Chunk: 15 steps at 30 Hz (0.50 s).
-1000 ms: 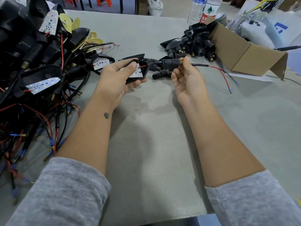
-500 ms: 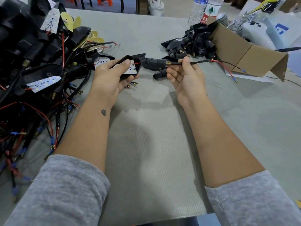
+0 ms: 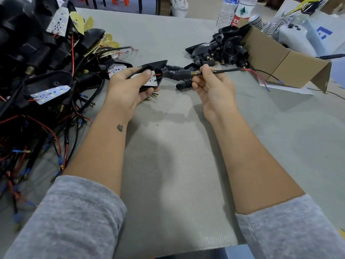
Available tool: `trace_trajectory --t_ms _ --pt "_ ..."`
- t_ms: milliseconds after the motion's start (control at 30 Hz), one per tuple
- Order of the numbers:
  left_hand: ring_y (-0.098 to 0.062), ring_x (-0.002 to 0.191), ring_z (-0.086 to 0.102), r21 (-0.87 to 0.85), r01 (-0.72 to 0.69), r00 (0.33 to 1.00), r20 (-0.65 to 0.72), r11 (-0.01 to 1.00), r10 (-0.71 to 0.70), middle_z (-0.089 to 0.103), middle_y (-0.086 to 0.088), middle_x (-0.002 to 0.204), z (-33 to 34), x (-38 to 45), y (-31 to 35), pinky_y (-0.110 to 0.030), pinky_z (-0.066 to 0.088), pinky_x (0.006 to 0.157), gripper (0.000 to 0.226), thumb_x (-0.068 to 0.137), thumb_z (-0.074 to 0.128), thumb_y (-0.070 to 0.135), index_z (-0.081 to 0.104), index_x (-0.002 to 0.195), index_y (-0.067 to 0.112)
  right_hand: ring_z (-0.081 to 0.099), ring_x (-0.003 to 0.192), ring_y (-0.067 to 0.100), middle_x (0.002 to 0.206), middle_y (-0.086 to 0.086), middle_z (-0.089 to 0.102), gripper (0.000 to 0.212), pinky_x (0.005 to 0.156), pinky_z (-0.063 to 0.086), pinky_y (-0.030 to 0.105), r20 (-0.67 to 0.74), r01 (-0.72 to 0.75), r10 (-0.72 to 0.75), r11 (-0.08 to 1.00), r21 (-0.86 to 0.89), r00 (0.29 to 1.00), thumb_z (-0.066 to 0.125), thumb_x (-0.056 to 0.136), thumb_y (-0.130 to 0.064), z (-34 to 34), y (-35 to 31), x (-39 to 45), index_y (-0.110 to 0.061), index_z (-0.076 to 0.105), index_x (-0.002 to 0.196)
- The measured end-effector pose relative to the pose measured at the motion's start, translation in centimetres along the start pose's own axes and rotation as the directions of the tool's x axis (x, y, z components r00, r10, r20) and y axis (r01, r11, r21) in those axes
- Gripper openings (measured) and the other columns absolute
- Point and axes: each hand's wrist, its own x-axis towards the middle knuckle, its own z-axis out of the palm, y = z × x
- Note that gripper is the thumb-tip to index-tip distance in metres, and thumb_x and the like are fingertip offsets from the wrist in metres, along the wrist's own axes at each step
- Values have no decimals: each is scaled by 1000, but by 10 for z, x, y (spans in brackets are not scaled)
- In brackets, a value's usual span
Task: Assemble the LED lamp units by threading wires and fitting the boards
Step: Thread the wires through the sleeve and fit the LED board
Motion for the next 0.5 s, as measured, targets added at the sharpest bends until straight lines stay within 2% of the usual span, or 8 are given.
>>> trace_trajectory --t_ms 200,267,367,500 --pt "-22 69 72 9 4 1000 13 1000 -4 66 -11 99 1 -2 0 -15 51 55 17 91 64 8 61 108 3 55 64 11 73 4 59 8 63 51 21 -1 -6 6 1000 -8 1000 63 94 -10 -2 -1 -4 -7 61 87" --pt "-22 69 72 6 2 1000 13 1000 -2 67 -10 96 0 -2 0 -15 51 55 14 92 64 8 61 105 4 54 61 11 72 4 58 9 61 50 20 -1 -11 11 1000 -14 1000 64 93 -12 -2 -2 -4 -7 61 87" --pt "-23 67 72 32 15 998 68 999 -17 68 -8 91 0 -5 3 -15 51 53 4 92 64 8 63 95 8 52 57 10 68 4 57 12 57 48 20 -22 -18 18 1000 -1 1000 67 91 -13 -2 -3 -4 -7 60 83" --pt "-21 61 71 93 40 987 154 995 -54 68 -9 85 1 -9 4 -14 49 48 15 91 63 8 61 106 3 50 54 8 65 2 55 20 55 46 20 -108 -6 -1 998 -60 994 72 88 -19 -4 -2 -1 -10 60 75"
